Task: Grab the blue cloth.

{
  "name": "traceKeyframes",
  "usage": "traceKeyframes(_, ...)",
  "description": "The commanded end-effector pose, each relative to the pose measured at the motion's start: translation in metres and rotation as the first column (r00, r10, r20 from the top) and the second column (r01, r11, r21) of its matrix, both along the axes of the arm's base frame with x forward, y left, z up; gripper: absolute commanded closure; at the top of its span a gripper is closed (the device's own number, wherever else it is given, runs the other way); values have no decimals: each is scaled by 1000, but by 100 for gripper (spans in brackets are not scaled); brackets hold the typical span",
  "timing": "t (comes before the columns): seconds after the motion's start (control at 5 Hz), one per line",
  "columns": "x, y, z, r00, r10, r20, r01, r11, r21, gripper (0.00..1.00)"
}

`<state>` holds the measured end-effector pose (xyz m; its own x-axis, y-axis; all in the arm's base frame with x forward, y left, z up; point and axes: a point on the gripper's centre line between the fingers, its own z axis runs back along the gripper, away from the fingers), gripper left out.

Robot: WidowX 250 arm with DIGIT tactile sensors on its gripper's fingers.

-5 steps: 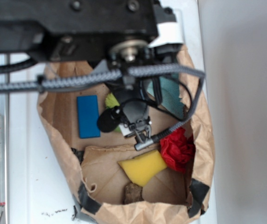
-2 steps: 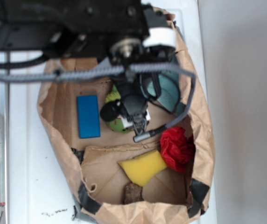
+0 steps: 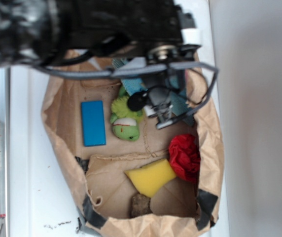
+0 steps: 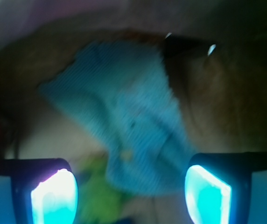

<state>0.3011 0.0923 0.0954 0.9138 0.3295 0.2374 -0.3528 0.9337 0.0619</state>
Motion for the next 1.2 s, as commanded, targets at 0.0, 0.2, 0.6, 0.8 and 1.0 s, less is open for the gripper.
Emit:
traceKeyframes(0.0, 7, 17, 14, 999, 0, 52, -4, 997, 78, 0)
traceKeyframes(0.2, 7, 13, 5, 998, -9, 67, 2, 995, 102, 0)
traceKeyframes(0.6, 10, 0, -18, 997, -37, 70, 30, 995, 96, 0)
traceKeyframes(0.8, 7, -4, -21, 998, -50, 39, 46, 996, 77, 0)
traceKeyframes(1.0, 3, -7, -21, 999, -37, 29, 35, 998, 61, 100)
